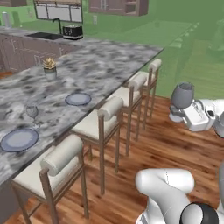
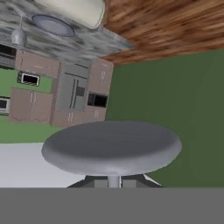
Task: Retrieve the wine glasses from the counter and place one next to each plate.
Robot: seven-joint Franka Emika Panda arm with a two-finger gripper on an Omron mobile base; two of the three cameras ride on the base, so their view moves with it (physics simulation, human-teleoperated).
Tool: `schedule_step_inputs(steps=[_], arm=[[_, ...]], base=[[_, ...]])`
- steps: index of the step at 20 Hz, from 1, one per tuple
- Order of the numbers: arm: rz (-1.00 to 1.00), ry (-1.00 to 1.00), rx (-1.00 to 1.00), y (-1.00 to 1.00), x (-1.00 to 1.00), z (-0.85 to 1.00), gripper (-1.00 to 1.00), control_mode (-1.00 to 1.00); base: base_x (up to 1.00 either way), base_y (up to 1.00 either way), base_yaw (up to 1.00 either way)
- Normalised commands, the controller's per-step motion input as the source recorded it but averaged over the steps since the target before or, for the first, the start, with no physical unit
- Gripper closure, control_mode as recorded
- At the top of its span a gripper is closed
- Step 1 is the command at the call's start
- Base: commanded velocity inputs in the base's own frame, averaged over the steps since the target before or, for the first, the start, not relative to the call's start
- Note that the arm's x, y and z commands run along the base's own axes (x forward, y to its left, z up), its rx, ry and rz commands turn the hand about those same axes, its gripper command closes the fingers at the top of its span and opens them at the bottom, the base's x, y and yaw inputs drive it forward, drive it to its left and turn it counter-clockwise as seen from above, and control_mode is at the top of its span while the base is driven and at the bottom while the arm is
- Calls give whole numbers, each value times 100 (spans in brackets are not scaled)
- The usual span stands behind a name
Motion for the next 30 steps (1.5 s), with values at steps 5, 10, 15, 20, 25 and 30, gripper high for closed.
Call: schedule_step_inputs(steps=[5, 10, 15, 20, 25, 30], arm=[[0, 0, 0, 0, 0, 0, 100, 100], [0, 0, 0, 0, 0, 0, 100, 100], [0, 0, 0, 0, 0, 0, 100, 100], [0, 0, 0, 0, 0, 0, 100, 100], [0, 0, 0, 0, 0, 0, 100, 100], [0, 0, 0, 0, 0, 0, 100, 100]], base=[[100, -100, 30], [48, -100, 27], [55, -87, 49], [99, -41, 57], [82, -17, 51], [75, 2, 43]])
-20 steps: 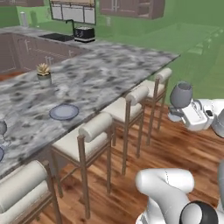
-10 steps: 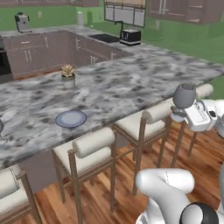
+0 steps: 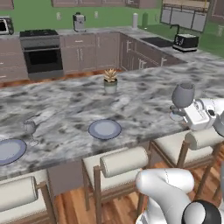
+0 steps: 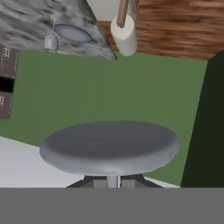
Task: Retrieve the wine glasses from the counter and place one next to each plate.
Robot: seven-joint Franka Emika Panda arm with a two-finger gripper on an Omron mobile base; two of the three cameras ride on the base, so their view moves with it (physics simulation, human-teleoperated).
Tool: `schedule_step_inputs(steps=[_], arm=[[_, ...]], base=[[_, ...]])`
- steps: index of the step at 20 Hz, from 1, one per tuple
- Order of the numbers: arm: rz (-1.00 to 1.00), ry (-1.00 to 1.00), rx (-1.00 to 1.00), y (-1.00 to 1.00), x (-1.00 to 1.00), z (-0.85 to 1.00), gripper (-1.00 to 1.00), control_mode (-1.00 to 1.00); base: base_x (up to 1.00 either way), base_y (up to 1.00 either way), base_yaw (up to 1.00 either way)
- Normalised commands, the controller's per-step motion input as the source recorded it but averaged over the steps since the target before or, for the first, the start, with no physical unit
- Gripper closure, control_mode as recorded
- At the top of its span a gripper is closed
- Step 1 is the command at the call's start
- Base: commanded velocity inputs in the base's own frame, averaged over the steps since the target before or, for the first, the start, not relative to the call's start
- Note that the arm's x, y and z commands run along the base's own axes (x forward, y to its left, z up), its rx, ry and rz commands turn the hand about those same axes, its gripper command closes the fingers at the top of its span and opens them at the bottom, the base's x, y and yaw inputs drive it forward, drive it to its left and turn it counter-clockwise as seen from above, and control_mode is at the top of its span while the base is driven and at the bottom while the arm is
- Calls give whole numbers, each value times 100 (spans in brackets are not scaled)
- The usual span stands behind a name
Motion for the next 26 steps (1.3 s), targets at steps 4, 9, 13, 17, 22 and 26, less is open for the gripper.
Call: schedule_step_inputs(steps=[4, 9, 13, 17, 22, 26], arm=[[0, 0, 0, 0, 0, 0, 100, 100], [0, 0, 0, 0, 0, 0, 100, 100], [0, 0, 0, 0, 0, 0, 100, 100], [0, 0, 0, 0, 0, 0, 100, 100], [0, 0, 0, 0, 0, 0, 100, 100], [0, 0, 0, 0, 0, 0, 100, 100]], base=[[84, 0, 43], [78, -10, 47], [66, -28, 50], [61, -15, 33], [70, -36, 36], [71, -34, 28]])
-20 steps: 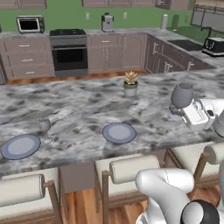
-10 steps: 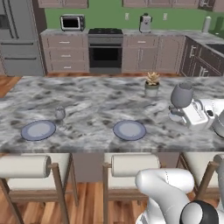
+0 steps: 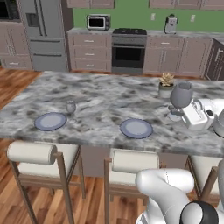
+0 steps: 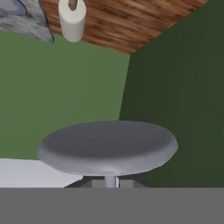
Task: Retrieve the wine glasses from the counter and place one next to each plate.
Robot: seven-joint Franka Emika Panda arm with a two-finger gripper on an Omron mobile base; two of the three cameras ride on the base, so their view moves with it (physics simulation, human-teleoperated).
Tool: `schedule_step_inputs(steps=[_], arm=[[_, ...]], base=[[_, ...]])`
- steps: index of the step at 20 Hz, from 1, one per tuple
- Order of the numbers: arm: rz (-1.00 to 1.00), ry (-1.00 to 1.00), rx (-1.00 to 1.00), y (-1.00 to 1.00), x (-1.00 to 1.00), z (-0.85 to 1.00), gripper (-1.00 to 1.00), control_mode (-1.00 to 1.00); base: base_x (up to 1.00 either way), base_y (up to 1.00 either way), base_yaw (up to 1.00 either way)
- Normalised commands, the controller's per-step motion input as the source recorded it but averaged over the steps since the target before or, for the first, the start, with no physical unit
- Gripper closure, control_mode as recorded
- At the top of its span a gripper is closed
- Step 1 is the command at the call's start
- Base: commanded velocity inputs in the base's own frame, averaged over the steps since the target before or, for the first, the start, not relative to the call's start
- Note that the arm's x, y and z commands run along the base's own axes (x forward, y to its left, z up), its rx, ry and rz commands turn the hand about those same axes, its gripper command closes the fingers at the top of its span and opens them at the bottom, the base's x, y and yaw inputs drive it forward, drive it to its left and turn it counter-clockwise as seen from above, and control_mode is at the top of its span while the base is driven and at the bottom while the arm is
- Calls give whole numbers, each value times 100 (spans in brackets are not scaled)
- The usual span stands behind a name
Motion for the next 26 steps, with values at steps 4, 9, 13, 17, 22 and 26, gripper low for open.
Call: schedule_step_inputs(steps=[4, 9, 13, 17, 22, 26], arm=[[5, 4, 0, -22, 33, -9, 100, -100], [7, 6, 0, -58, 60, -14, 100, -100], [6, 2, 0, -51, 62, -12, 100, -100], [12, -7, 0, -44, 40, -19, 100, -100], [11, -6, 0, -21, 38, -33, 100, -100], [9, -3, 0, -21, 36, -31, 100, -100]], base=[[33, -18, 9], [0, 0, 0], [0, 0, 0], [0, 0, 0], [0, 0, 0], [0, 0, 0]])
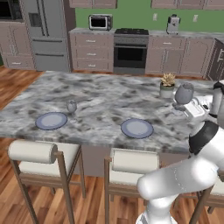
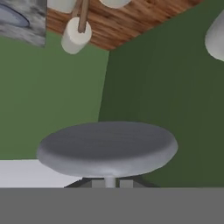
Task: Retrieve the wine glasses from the counter and place one next to each plate.
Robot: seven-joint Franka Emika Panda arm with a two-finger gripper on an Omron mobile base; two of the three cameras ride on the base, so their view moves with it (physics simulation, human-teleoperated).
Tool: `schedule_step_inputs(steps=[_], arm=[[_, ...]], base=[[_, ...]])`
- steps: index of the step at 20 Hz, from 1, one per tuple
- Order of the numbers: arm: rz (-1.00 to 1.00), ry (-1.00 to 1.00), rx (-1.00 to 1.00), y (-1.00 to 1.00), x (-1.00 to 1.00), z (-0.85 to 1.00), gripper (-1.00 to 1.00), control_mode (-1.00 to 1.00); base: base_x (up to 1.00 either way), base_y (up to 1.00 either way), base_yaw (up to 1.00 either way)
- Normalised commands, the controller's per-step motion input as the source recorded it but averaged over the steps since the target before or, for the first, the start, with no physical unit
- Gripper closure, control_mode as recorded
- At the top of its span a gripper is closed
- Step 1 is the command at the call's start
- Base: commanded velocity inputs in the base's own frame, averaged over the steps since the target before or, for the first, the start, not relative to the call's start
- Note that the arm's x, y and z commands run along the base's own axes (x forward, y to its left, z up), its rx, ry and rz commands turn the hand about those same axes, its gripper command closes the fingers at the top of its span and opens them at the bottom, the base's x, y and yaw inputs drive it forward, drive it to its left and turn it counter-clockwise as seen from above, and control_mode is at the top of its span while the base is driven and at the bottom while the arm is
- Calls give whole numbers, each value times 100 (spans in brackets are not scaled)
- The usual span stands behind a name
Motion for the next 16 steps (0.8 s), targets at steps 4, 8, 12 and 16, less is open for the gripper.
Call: schedule_step_inputs(steps=[4, 8, 12, 16], arm=[[2, 2, -1, -7, 41, -27, 100, -100], [0, 4, 0, -8, 33, -22, 100, -100], [0, 0, -5, 0, 36, -34, 100, -100], [0, 0, -4, 0, 23, -28, 100, -100]], base=[[0, 0, 0], [0, 0, 0], [0, 0, 0], [0, 0, 0]])
